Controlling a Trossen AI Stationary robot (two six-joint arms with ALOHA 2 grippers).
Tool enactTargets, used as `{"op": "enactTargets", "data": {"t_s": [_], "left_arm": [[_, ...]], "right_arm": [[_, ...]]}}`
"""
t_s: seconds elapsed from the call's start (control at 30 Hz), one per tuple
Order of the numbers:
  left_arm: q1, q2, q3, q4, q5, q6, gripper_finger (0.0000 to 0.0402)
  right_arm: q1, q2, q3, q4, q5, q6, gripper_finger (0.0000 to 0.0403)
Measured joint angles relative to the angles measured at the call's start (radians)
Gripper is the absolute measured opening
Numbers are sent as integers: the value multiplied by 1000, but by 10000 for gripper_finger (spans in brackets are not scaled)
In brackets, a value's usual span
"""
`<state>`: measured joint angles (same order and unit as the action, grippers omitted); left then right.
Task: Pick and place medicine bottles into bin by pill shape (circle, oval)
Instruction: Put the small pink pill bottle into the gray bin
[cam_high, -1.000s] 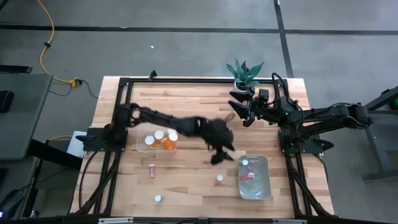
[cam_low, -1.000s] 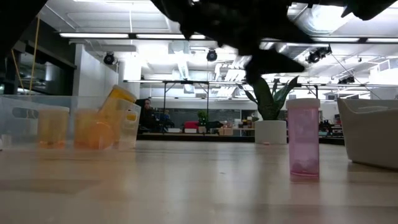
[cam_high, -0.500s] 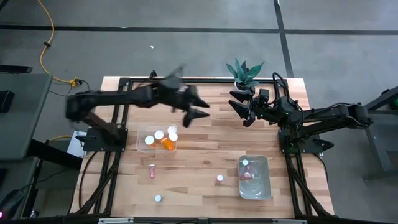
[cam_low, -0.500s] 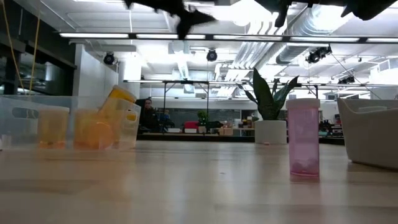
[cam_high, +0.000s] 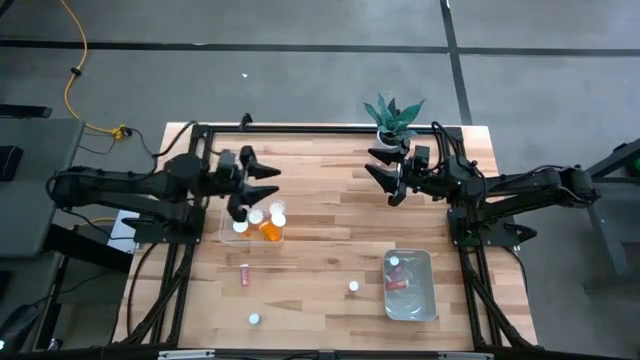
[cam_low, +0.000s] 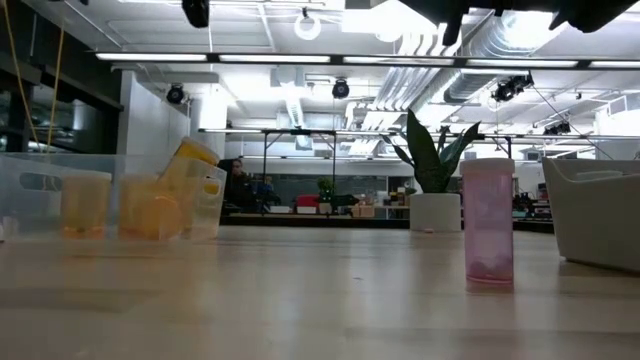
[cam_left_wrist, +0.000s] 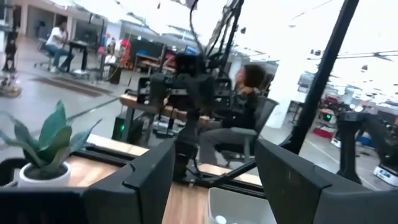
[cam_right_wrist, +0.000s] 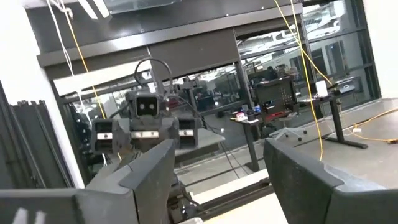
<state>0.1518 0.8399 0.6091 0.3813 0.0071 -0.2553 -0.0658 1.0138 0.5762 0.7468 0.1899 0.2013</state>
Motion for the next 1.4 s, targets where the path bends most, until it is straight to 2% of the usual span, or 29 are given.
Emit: {"op": "enactTargets", "data": {"t_s": [0.2,0.83,0.93,1.1,1.23,1.3,1.4], "left_arm": [[1,-64,-6,-21,-19,49,210],[1,-63,-6,-49,-30,49,210],[1,-63,-6,-49,-30,49,210],[1,-63,-6,-49,-30,49,210],[1,-63,-6,-49,-30,49,210],[1,-63,-6,-48,-30,49,210],[1,-63,-6,-48,-33,50,210]], "right_arm": [[0,0,0,-34,-7,0,239],[0,0,0,-64,-30,23,239],[17,7,63,-235,-43,47,239],[109,91,306,-767,-94,-24,239],[190,189,466,-1113,-159,25,239],[236,237,505,-1234,-202,76,239],[317,302,520,-1290,-255,121,239]]}}
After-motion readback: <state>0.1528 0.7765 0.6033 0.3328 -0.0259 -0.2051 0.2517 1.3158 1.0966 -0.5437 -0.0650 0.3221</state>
